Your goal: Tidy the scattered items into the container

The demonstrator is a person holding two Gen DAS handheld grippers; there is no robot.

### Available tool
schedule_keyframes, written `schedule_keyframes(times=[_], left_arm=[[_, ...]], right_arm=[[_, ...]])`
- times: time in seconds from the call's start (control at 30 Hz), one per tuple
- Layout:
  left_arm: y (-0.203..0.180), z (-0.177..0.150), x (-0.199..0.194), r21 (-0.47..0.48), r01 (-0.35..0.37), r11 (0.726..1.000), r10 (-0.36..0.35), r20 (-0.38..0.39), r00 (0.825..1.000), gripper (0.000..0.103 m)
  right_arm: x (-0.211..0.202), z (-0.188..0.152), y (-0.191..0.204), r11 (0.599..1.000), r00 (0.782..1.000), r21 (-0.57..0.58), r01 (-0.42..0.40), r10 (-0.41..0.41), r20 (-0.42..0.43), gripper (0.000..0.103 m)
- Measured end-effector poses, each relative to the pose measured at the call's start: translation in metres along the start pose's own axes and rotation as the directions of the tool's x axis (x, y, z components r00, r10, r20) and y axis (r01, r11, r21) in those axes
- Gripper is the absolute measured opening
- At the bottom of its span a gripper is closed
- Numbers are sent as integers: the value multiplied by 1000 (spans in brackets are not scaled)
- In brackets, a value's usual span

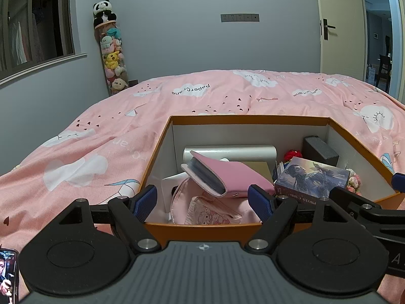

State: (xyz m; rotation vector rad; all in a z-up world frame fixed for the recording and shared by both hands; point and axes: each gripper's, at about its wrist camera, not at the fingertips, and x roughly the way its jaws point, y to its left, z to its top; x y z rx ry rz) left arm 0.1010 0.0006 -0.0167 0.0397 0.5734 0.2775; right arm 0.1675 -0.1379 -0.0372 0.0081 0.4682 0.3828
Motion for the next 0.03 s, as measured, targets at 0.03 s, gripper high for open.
schedule_keyframes(times=[0.03], left_arm=[[0, 0, 0, 0, 0, 1000, 0, 0, 1000, 93]], right_arm=[[0, 0, 0, 1000, 1000, 0, 0, 0, 0, 102]])
